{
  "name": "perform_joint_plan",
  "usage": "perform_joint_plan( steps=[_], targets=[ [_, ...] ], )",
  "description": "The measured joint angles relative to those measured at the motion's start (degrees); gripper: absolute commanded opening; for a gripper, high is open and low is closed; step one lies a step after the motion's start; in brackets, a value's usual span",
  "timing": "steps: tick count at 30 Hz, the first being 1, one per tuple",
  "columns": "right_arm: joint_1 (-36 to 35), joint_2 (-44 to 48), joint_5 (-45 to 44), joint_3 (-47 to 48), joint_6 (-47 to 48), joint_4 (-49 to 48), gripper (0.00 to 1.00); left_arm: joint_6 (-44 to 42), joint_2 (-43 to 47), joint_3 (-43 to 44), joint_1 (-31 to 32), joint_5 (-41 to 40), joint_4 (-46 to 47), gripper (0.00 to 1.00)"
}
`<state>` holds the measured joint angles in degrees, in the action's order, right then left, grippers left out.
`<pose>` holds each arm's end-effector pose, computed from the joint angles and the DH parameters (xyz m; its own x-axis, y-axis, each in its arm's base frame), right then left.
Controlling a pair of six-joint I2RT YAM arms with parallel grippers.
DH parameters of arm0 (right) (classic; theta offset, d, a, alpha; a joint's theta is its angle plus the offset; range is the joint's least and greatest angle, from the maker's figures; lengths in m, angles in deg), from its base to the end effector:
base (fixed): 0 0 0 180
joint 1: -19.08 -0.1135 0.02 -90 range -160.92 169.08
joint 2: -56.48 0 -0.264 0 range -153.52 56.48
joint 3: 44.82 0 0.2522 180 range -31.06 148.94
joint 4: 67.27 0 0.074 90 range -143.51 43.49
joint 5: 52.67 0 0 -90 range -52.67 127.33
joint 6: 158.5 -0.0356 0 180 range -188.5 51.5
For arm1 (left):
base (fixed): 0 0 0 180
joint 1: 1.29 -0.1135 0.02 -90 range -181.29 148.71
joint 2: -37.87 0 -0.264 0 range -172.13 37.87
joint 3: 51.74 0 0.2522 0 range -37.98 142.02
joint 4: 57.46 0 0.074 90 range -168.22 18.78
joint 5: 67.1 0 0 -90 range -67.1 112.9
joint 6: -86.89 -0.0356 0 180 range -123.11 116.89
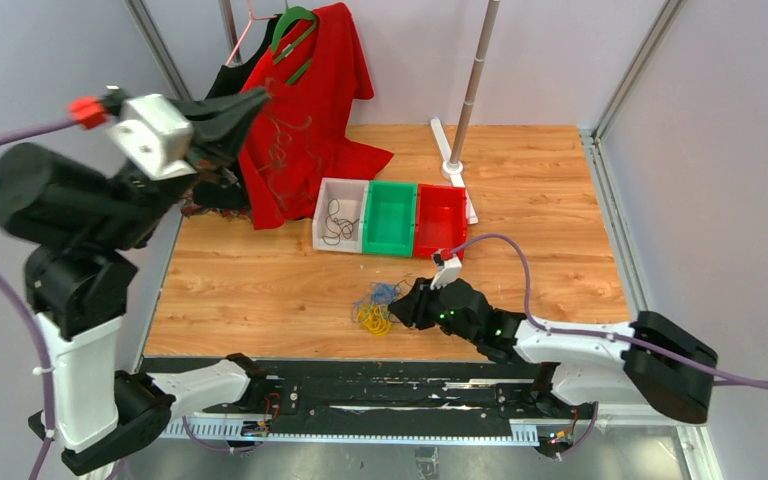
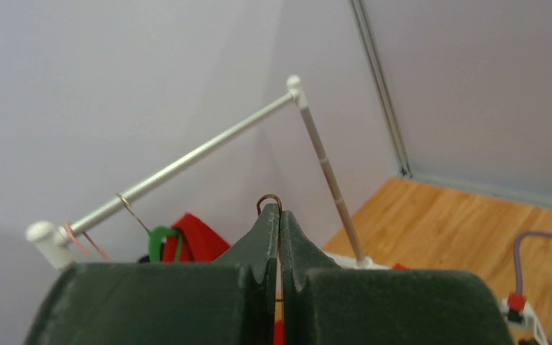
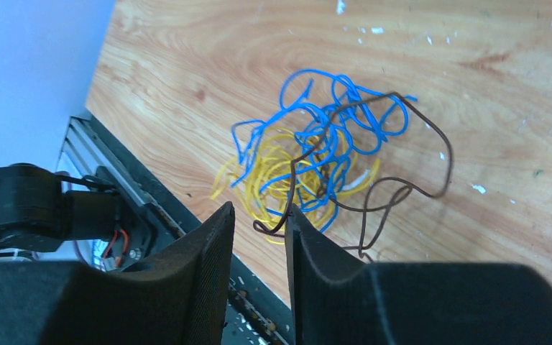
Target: Untangle the cables
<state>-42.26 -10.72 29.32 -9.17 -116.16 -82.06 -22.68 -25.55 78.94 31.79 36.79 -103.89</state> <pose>0.1181 0.2058 0.1934 -0.6881 0.2672 -0.6746 -0.4399 0.5858 0.6807 0.0798 -0.0622 0.6208 0.5212 0.0486 -0.8521 0.5766 0.7160 0.3935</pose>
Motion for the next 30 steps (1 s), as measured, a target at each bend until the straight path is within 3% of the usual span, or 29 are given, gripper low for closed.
perform_joint_plan(
  steps=[5, 12, 21, 30],
  targets=[
    [0.0, 8.5, -1.9, 1.1, 2.1, 5.9, 0.18, -1.7, 1.6, -13.8, 0.0, -1.8, -0.9, 0.00],
    [0.0, 14.6, -5.7, 1.5, 4.2, 12.2, 0.05, -4.3, 0.2, -25.6, 0.0, -4.7, -0.4, 0.00],
    [0.0, 17.5, -9.0, 1.5, 5.6, 16.0, 0.01, -9.0, -5.3, -31.8, -0.7, -9.0, 4.7, 0.00],
    [0.0, 18.8, -10.6, 1.5, 6.9, 17.6, 0.01, -10.5, -14.0, -34.2, -5.7, -9.4, 10.1, 0.00]
  ],
)
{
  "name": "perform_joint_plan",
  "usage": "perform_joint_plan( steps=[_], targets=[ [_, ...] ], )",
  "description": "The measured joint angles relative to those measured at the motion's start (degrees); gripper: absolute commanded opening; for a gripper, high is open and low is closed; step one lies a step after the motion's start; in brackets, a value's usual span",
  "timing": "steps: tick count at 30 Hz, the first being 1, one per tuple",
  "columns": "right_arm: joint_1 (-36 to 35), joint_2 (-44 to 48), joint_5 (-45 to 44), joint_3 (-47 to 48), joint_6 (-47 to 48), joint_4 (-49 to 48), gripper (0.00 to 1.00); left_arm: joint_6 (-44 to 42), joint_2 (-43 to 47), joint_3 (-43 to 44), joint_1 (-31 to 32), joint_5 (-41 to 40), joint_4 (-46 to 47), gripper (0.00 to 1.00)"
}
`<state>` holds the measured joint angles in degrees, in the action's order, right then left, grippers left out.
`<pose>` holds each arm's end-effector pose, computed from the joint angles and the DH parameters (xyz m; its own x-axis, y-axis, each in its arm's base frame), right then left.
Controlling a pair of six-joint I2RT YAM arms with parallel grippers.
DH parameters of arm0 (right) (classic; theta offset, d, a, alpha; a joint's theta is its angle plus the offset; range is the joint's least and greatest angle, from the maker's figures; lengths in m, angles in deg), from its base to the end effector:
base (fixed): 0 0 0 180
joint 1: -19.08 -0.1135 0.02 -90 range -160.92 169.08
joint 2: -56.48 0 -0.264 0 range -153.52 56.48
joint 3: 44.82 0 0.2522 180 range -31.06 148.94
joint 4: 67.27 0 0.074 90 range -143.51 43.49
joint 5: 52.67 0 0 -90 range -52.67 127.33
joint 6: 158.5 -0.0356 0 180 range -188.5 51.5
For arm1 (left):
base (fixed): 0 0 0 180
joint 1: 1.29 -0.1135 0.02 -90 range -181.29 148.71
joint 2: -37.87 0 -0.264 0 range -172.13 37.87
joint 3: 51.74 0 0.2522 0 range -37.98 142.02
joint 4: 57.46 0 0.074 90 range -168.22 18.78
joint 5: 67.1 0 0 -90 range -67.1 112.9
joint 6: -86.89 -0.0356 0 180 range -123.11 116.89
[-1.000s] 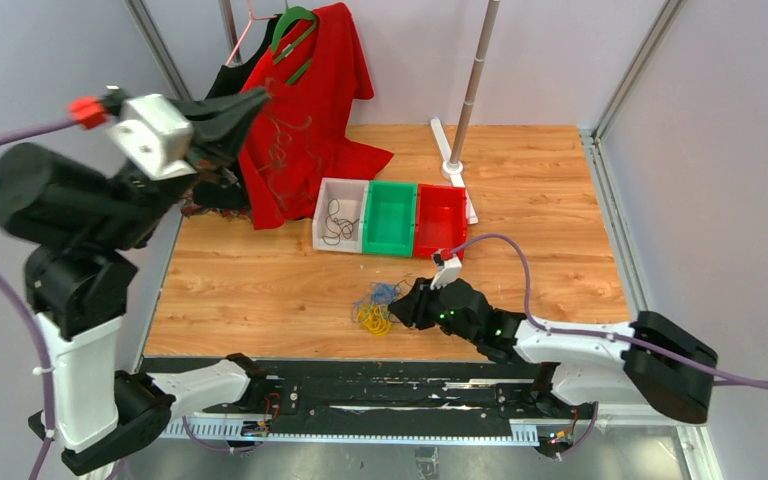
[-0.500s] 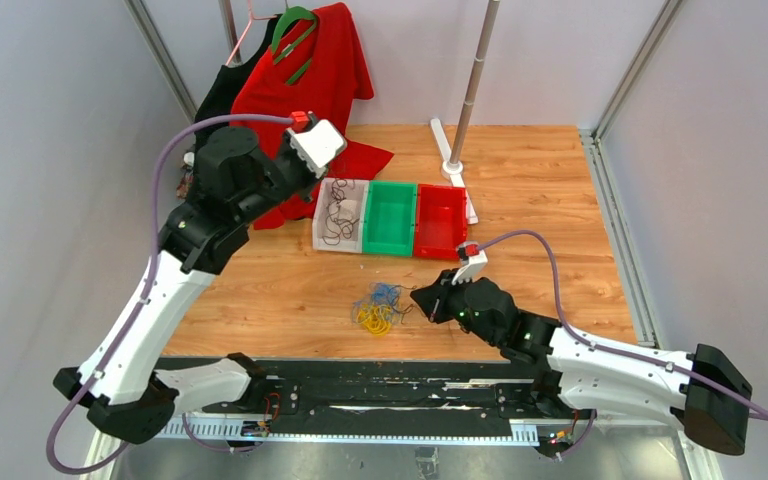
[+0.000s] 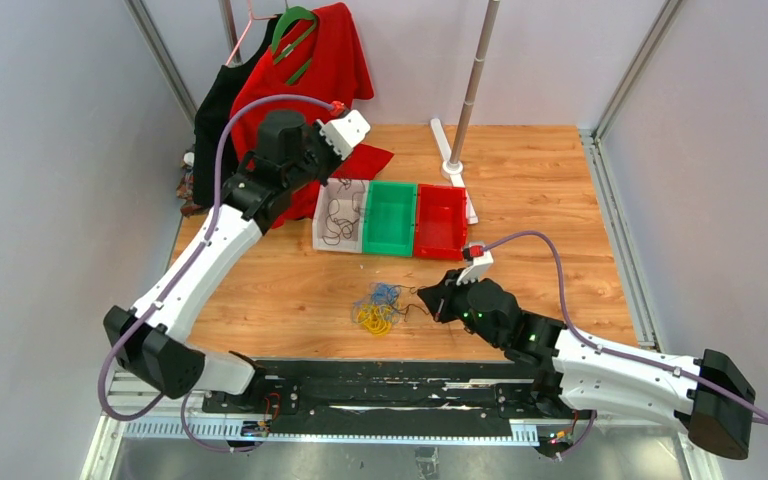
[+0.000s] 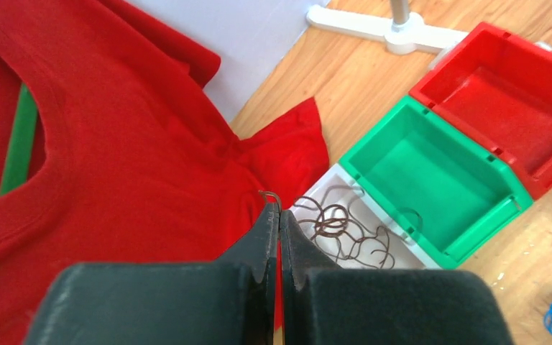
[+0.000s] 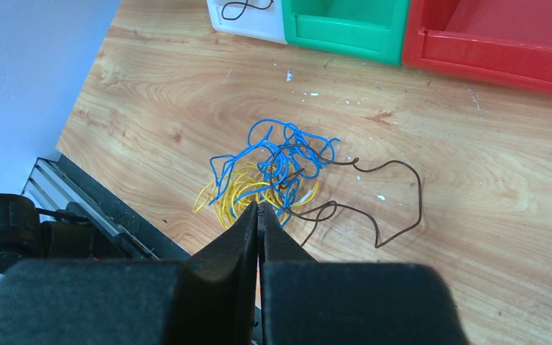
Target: Untangle the cables
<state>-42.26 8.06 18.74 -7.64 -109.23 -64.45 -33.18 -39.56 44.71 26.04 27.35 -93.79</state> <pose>0.1043 0.1671 0.2356 -0.5342 0.3121 -0.7856 -0.4418 0.6892 0.5743 0.2701 -0.1427 0.4208 0.0336 0.5450 -0.8378 0.5855 0.6686 0.4584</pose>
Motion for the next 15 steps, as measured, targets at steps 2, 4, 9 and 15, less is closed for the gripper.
perform_joint_plan(
  steps=[2, 4, 9, 15],
  targets=[
    [0.0, 0.0, -0.2, 0.1, 0.3, 0.6, 0.01, -0.2, -1.5, -0.2, -1.0, 0.0, 0.9, 0.00],
    [0.0, 0.0, -0.5, 0.1, 0.5, 1.0, 0.01, -0.4, -2.9, -0.2, -1.9, 0.0, 1.9, 0.00],
    [0.0, 0.2, -1.2, 0.1, 1.0, 2.0, 0.01, -1.0, -5.8, -1.0, -2.5, 0.4, 4.2, 0.00],
    [0.9, 0.1, -1.6, 0.1, 1.4, 2.3, 0.01, -1.0, -9.4, -2.0, -2.9, 1.4, 5.9, 0.00]
  ],
)
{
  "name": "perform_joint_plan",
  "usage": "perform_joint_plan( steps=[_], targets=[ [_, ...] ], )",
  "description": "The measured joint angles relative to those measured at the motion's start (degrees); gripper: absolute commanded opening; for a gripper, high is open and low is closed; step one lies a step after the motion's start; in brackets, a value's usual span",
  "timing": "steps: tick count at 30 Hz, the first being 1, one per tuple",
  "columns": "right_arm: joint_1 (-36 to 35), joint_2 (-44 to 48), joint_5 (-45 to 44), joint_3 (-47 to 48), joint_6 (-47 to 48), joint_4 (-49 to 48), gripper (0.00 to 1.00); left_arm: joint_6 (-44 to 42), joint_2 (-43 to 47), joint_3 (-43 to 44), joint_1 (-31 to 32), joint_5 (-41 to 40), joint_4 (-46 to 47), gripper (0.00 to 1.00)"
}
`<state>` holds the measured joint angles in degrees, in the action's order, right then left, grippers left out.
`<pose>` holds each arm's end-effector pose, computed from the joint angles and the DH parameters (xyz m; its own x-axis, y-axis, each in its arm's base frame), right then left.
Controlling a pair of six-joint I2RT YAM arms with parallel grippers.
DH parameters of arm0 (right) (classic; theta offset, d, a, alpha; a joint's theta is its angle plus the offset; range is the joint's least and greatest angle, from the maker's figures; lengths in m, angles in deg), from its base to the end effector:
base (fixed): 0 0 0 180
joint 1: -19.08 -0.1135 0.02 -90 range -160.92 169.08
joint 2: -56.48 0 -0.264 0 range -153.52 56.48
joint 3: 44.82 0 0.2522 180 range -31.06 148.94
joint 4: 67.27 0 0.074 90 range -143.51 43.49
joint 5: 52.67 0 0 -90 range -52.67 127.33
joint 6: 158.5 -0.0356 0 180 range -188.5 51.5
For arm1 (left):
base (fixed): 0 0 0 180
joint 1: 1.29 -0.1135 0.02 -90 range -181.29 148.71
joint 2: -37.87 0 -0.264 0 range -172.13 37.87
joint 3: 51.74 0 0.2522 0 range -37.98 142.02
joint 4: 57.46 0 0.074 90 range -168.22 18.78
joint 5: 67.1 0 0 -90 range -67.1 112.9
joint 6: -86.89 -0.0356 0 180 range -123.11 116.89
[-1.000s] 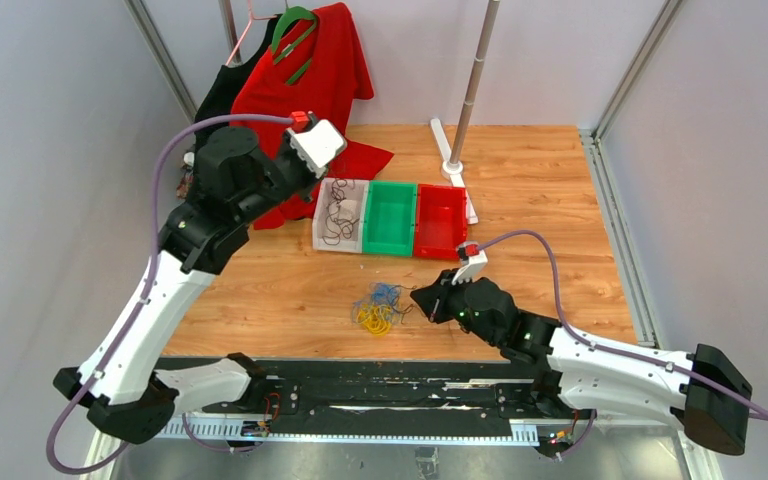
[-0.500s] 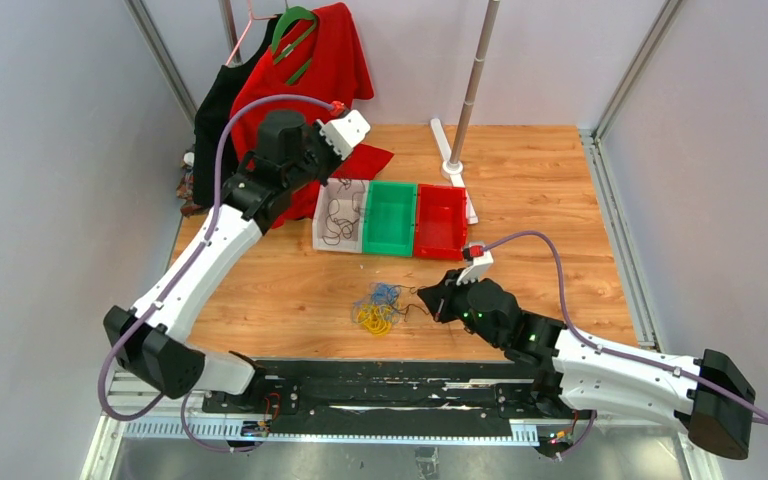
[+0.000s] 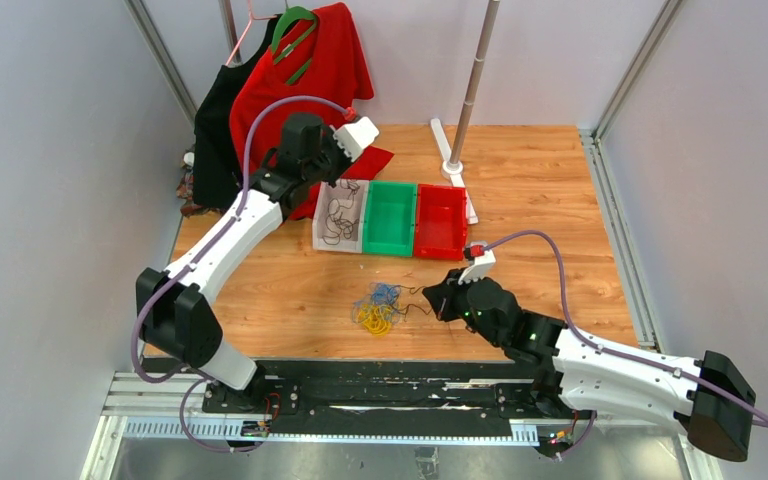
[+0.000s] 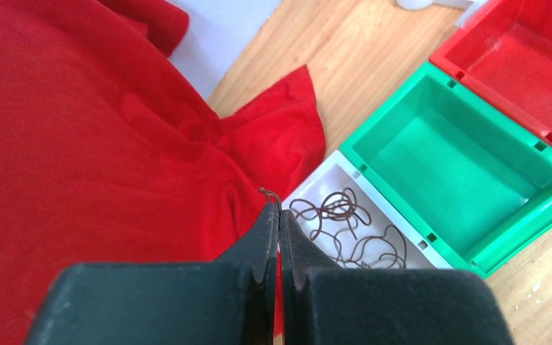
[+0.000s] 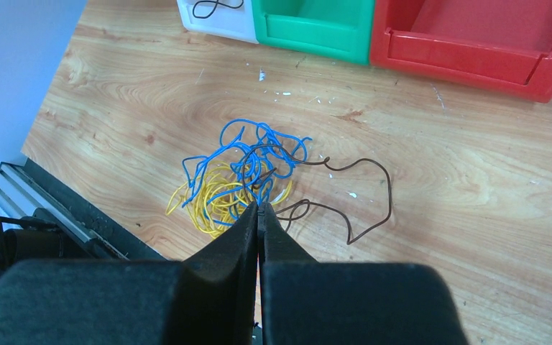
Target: Untangle the cables
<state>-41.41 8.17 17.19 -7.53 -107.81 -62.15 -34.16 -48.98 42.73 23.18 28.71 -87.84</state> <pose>0.1068 0.1638 0.2326 -0.5204 0.2881 -0.8039 -0.4194 0.7338 0.5345 0.3229 -0.1509 0.3682 -0.0453 0.5844 -0.8102 0.6075 0.6600 0.4421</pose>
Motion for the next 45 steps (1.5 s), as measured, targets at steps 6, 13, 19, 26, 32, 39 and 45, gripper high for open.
perform_joint_plan(
  steps=[6, 13, 19, 26, 32, 39, 45],
  targets=[
    [0.5, -0.6, 0.0, 0.7, 0.4, 0.5, 0.01, 0.2, -2.9, -3.5, -0.4, 0.2, 2.4, 0.00],
    [1.3, -1.1, 0.0, 2.1, 1.1, 1.5, 0.01, 0.3, -8.0, -6.8, -1.0, -0.1, 4.6, 0.00],
    [2.1, -1.3, 0.0, 2.4, 1.2, 2.5, 0.01, 1.5, -11.7, -8.9, -1.1, -0.6, 7.5, 0.00],
    [2.6, -4.5, 0.1, 4.8, 0.9, 4.3, 0.33, 3.0, -14.3, -8.8, -1.2, -0.5, 5.9, 0.44],
    [3.1, -7.7, 0.6, 6.1, -0.4, 5.3, 0.43, 5.5, -13.0, -2.6, -2.6, 4.1, -3.2, 0.83],
    [3.4, -12.4, 1.4, 8.8, -3.3, 8.1, 0.43, 8.4, -5.0, 0.9, -3.0, 9.2, -12.0, 0.95],
    [3.7, -15.4, 3.1, 8.9, -6.5, 9.6, 0.42, 8.6, 0.6, 1.3, -3.0, 12.5, -18.0, 0.95]
  ],
)
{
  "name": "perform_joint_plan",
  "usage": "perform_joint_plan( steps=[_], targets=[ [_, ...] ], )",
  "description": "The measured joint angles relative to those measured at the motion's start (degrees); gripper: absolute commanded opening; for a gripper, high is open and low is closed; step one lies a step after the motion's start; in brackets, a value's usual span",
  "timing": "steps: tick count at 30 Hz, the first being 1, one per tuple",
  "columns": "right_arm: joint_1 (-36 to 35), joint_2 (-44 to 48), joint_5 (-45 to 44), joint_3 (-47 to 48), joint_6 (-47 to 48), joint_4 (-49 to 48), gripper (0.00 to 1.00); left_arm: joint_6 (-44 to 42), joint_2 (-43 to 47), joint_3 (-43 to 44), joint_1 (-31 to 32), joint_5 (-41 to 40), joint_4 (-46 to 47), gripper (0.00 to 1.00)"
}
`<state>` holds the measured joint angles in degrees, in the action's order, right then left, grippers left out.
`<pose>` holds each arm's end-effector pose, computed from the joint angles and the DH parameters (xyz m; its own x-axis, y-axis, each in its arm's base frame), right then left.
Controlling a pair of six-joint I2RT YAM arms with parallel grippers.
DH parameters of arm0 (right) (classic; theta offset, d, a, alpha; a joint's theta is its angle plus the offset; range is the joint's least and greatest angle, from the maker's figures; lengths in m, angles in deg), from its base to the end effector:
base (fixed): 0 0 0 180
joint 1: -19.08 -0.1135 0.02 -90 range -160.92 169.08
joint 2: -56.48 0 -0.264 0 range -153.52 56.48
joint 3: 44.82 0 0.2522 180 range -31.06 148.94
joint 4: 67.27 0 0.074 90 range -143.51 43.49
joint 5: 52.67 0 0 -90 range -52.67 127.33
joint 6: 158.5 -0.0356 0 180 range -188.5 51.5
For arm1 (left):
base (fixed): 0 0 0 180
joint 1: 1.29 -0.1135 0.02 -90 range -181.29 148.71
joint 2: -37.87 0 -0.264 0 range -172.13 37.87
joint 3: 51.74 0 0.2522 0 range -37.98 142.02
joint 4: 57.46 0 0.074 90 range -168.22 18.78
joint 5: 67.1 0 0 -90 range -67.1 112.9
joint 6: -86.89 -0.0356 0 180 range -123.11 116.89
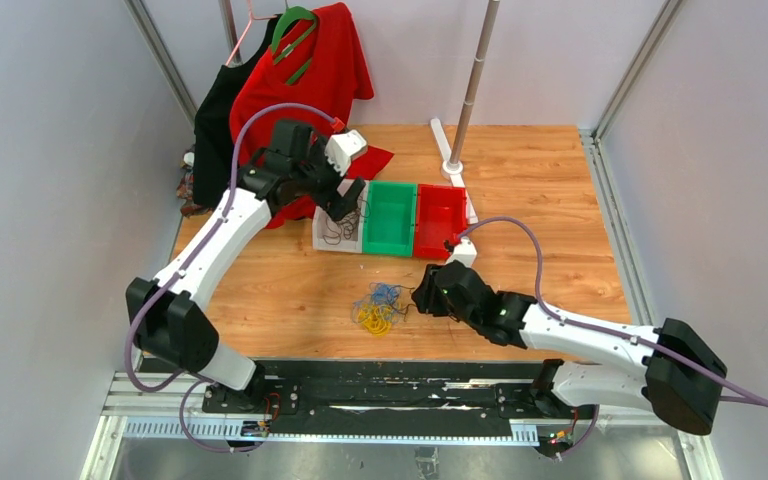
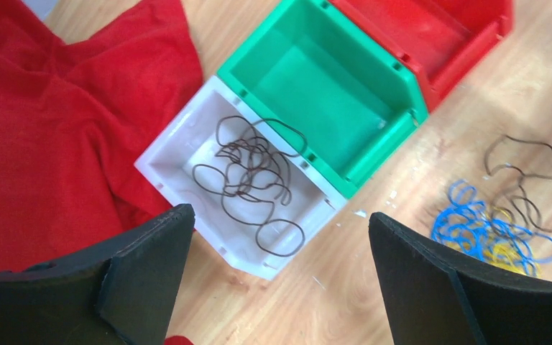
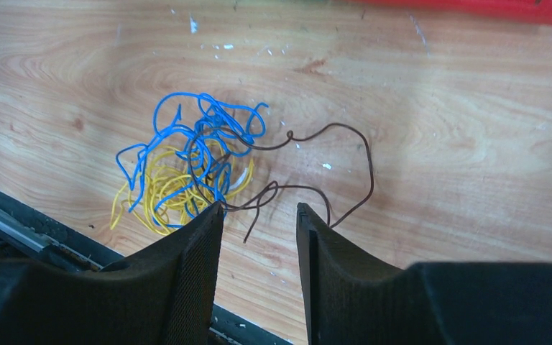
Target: Untangle the cables
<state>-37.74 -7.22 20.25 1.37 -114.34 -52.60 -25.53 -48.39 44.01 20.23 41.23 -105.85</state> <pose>0.1373 0.1909 0.2168 -0.6794 0.2140 -0.7019 -0.2535 0.8292 0.4982 0.3079 -0.1335 0.3508 -0.3204 0.5155 -0.7947 0.7552 0.6455 0.1143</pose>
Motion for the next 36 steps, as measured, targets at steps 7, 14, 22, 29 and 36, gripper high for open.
perform_joint_plan(
  steps=[7, 14, 22, 29, 36],
  targets=[
    [0.6, -3.0, 2.0, 0.0, -3.3, 0.7, 0.42, -1.6, 3.8, -3.9, 0.0, 5.9, -4.4, 0.88],
    [1.6, -7.1, 3.8, 0.6, -5.9, -0.7, 0.43, -1.6, 4.1, -7.4, 0.0, 11.2, -9.0, 0.89],
    [1.9, -16.2, 4.0, 7.4, -2.5, -2.8, 0.35, -2.6, 11.3, -12.0, 0.0, 14.8, -13.8, 0.87],
    [2.0, -22.0, 4.4, 13.3, 6.6, -3.8, 0.10, -3.9, 15.8, -12.5, 0.0, 18.3, -16.0, 0.86],
    [2.3, -22.7, 6.6, 16.8, 16.0, -1.8, 0.01, -5.1, 15.6, -12.2, 0.0, 20.0, -18.0, 0.84]
  ],
)
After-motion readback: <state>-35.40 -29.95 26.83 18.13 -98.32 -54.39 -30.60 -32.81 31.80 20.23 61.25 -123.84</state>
